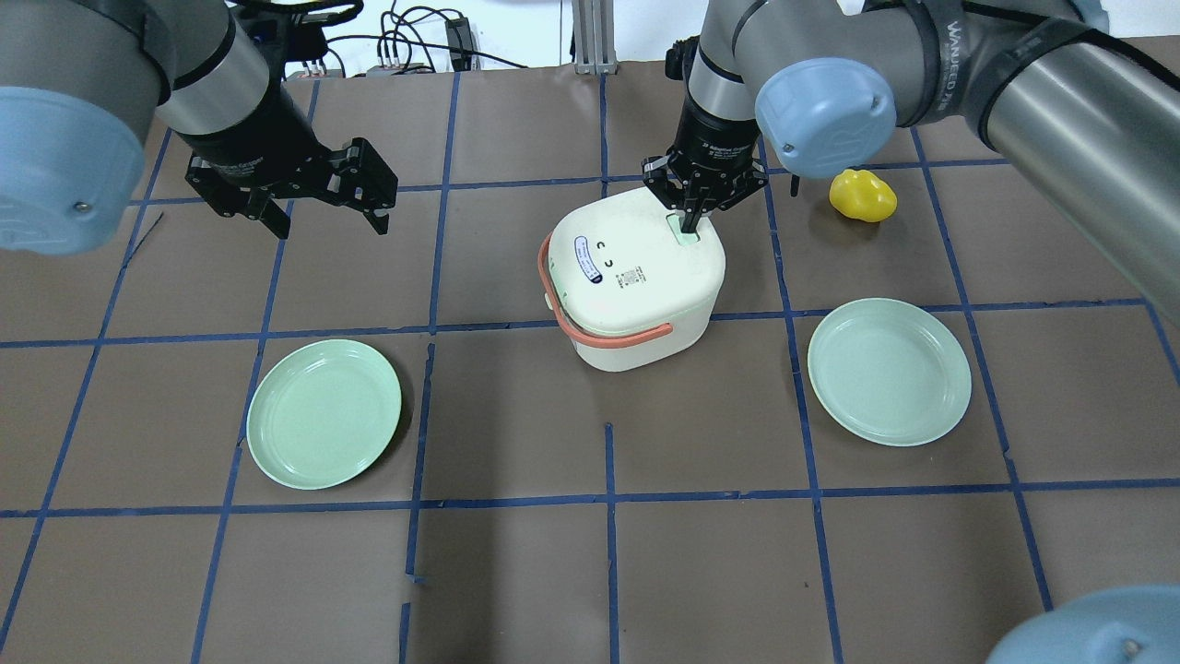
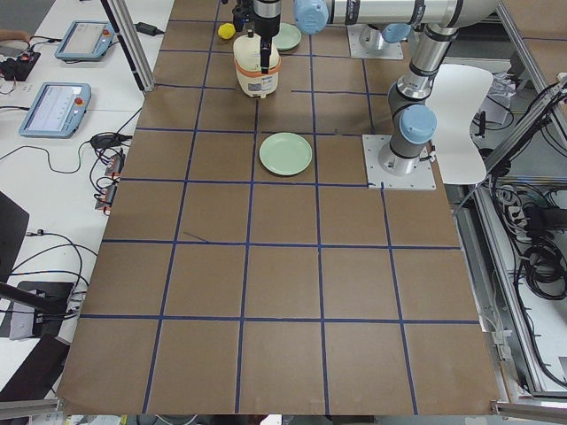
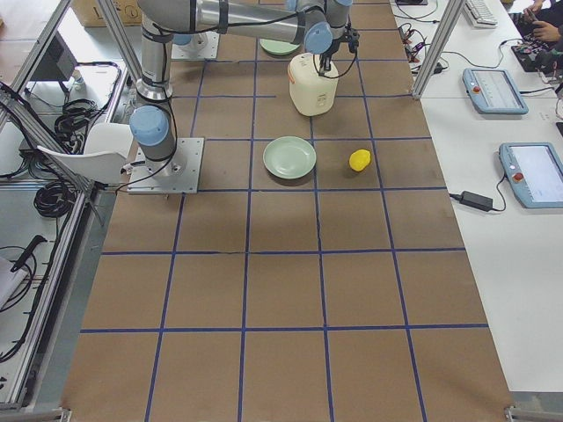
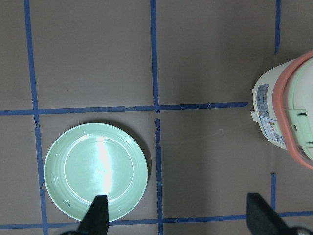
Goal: Press rice cooker button
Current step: 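Press down on the green button with the right gripper, then lift the right gripper away as the cooker lid springs open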
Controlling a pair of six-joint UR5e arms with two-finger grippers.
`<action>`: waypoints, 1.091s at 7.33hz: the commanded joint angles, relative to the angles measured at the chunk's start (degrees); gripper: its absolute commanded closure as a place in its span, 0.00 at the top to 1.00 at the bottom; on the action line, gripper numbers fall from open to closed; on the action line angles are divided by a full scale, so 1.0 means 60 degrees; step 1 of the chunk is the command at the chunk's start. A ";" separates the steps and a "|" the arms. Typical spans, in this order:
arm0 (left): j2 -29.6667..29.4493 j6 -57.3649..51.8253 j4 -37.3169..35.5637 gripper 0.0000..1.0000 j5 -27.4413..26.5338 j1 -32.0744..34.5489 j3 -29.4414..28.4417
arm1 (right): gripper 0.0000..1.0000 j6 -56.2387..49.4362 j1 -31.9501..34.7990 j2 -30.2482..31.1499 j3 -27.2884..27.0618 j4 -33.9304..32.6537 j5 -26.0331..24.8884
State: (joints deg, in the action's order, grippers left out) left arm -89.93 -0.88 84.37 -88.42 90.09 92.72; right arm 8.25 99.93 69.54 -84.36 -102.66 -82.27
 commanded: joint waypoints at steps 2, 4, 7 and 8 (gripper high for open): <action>0.0003 0.0000 0.0000 1.00 0.0000 0.0000 0.0000 | 0.18 0.0002 0.0000 0.0099 0.0229 0.0073 -0.0015; 0.0003 0.0000 0.0000 1.00 0.0000 0.0000 0.0000 | 0.56 0.0132 0.0044 0.0712 0.1337 0.1850 -0.0029; 0.0003 0.0000 0.0000 1.00 0.0000 0.0000 0.0000 | 0.98 0.0485 0.0088 0.1387 0.2923 0.3437 -0.0174; -0.0011 0.0000 0.0000 1.00 0.0000 0.0000 0.0000 | 0.99 0.0471 0.0015 0.1534 0.2984 0.3617 -0.0306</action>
State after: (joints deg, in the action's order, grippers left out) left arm -89.92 -0.88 84.37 -88.42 90.09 92.72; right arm 11.05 100.33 77.31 -68.17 -83.56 -83.20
